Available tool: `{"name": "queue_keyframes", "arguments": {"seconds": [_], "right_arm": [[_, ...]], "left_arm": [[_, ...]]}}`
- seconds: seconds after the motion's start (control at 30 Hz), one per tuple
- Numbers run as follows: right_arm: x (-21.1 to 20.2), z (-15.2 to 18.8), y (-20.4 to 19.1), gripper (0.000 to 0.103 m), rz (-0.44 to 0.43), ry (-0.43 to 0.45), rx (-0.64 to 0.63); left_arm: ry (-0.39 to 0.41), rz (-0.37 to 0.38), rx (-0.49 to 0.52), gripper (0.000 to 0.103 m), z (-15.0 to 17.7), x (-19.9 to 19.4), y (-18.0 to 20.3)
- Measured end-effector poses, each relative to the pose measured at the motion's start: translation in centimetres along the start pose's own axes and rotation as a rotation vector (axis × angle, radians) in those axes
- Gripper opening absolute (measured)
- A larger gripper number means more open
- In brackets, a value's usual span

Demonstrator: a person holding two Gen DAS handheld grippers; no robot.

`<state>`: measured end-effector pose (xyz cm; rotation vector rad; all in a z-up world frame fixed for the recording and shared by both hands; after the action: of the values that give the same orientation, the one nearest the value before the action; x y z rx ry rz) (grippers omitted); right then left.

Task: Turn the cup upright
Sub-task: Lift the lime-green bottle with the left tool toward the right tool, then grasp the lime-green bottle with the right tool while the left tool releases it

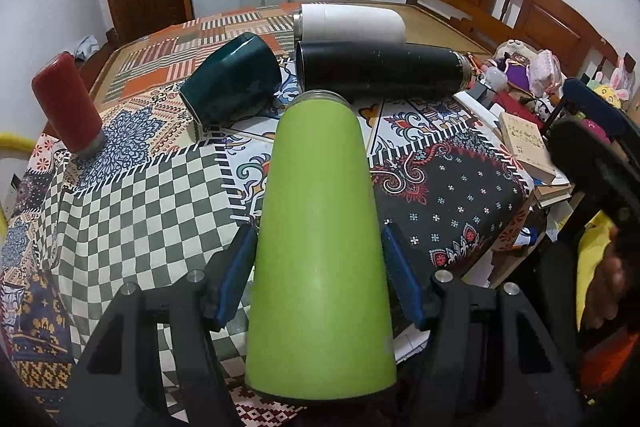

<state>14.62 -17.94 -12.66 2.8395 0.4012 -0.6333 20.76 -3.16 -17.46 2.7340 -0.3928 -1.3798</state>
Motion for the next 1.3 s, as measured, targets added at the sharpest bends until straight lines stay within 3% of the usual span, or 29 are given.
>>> {"name": "queue_keyframes", "arguments": {"seconds": [0.17,0.3,0.4,0.6,0.83,1.0,1.3], "right_arm": [[1.0,0.0,-0.4,0.103,-0.008,-0.022,-0.006],[1.9,-0.2,-0.7,0.103,-0.023,-0.040,-0.012],[2.8,-0.5,-1.1,0.103,-0.054,-0.062,-0.017],[5.6,-0.6,-2.7,0.103,-0.151,-0.144,-0.036],[8.3,-0.6,-4.6,0.103,-0.262,-0.264,-0.037],[9.5,-1.0,-4.9,0.101,-0.335,-0.358,-0.016],[12.1,-0.9,-5.7,0.096,-0.355,-0.505,-0.069]], "left_arm": [[0.064,0.001,0.032,0.065,-0.3,-1.9,0.0],[0.114,-0.007,-0.015,0.065,-0.5,-4.0,-2.1],[0.158,-0.071,-0.039,0.065,-0.2,-5.2,-4.5],[0.118,-0.128,-0.068,0.065,1.6,-4.3,-8.1],[0.106,-0.117,-0.063,0.065,3.3,-2.8,-8.7],[0.108,-0.061,-0.064,0.065,3.4,-2.6,-8.5],[0.117,-0.001,-0.023,0.065,3.3,-2.0,-6.5]]}}
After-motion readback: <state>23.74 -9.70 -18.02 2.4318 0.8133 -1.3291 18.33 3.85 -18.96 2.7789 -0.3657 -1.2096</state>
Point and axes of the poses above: each gripper's, at about its wrist camera, not at the fingertips, and x roughly the way its jaws point, y to its right, z to its underside, the point moved 2 cm from there along x, roughly the way its jaws point, and after that the axes turned 9 degrees about -x, right-handed, at the moved point
